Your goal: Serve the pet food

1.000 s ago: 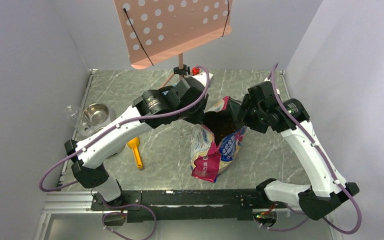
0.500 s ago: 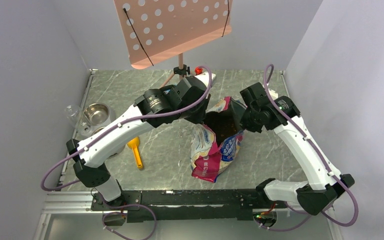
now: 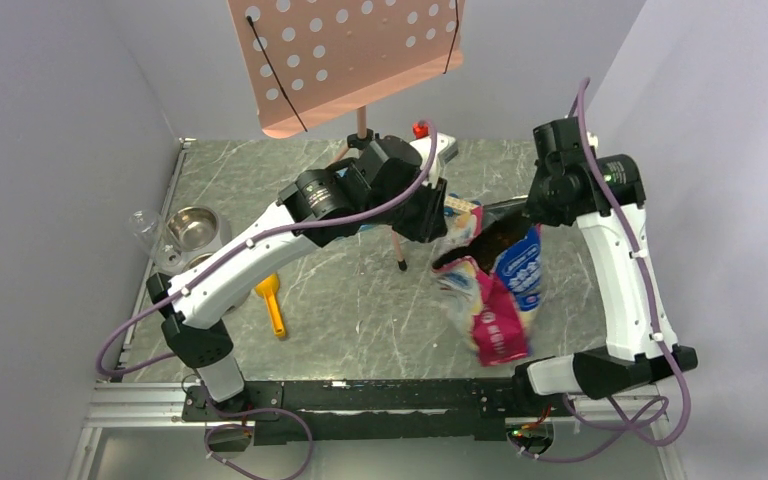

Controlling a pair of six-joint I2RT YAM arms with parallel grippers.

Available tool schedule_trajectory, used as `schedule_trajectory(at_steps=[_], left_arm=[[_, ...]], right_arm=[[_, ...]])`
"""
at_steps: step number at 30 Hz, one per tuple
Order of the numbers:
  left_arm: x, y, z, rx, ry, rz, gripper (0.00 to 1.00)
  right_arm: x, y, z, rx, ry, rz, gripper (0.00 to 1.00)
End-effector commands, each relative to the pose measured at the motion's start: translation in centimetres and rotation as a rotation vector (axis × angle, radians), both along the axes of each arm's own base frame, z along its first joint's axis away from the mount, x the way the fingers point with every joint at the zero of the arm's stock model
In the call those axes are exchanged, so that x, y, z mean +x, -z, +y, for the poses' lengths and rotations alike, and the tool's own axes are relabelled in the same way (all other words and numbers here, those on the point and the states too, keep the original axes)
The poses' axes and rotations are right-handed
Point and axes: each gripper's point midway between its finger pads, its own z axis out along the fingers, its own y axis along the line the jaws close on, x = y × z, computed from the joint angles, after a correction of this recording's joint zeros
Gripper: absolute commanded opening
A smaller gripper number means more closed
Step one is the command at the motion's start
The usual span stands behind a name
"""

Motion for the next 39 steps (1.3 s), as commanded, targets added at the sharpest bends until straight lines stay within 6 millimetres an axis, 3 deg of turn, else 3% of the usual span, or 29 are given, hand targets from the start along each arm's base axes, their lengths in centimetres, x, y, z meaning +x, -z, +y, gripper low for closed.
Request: schedule_trajectory(at_steps=[1,4,7,12,15,18,19,21,24,26,31,35,39], left_arm=[[-0.1,-6.0,-0.9,-0.172,0.043,-0.102,0.36],[0.6,-5.6,1.6,-0.143,-0.025,-0.124,0.46],[1.1,-4.1,5.5,-0.106,-0.112,-0.125,0.49],[0.7,0.9,12.7,-0.006,-0.280,-0.058,0.52],[-0.5,4.7,16.2,0.068,-0.346,0.003,0.56],[-1.9,7.1,17.7,0.077,-0.351,0.067,0.60],[-2.3,7.6,17.3,0.062,-0.328,0.083,0.66],[-2.6,7.6,16.0,0.005,-0.281,0.097,0.86],[-2.0,7.0,12.2,-0.082,-0.172,0.112,0.97],[-1.1,6.9,9.4,-0.118,-0.101,0.122,0.95],[-1.1,7.5,2.8,-0.116,0.066,0.178,0.76],[-2.7,8.5,-1.7,-0.119,0.157,0.224,0.82],[-1.6,9.9,-3.0,-0.083,0.077,0.245,0.84]], right_arm=[[4.2,-13.0,-3.2,-0.146,-0.038,-0.476,0.00],[5.1,-13.1,-0.7,-0.094,-0.154,-0.529,0.00],[5.0,-9.3,3.7,-0.030,-0.277,-0.483,0.00],[2.2,-1.7,12.1,0.115,-0.432,-0.345,0.00],[0.4,1.0,14.7,0.164,-0.469,-0.294,0.00],[-0.7,1.7,15.7,0.172,-0.512,-0.276,0.00],[-0.8,1.4,15.8,0.171,-0.529,-0.282,0.00],[-1.1,0.4,15.8,0.168,-0.559,-0.297,0.00],[-1.6,-0.7,15.3,0.163,-0.580,-0.308,0.00],[-2.2,-1.1,15.1,0.174,-0.589,-0.315,0.00],[-3.1,-2.7,14.6,0.221,-0.572,-0.344,0.00],[-3.3,-3.9,14.4,0.258,-0.546,-0.375,0.00],[-3.4,-4.6,14.1,0.273,-0.523,-0.399,0.00]])
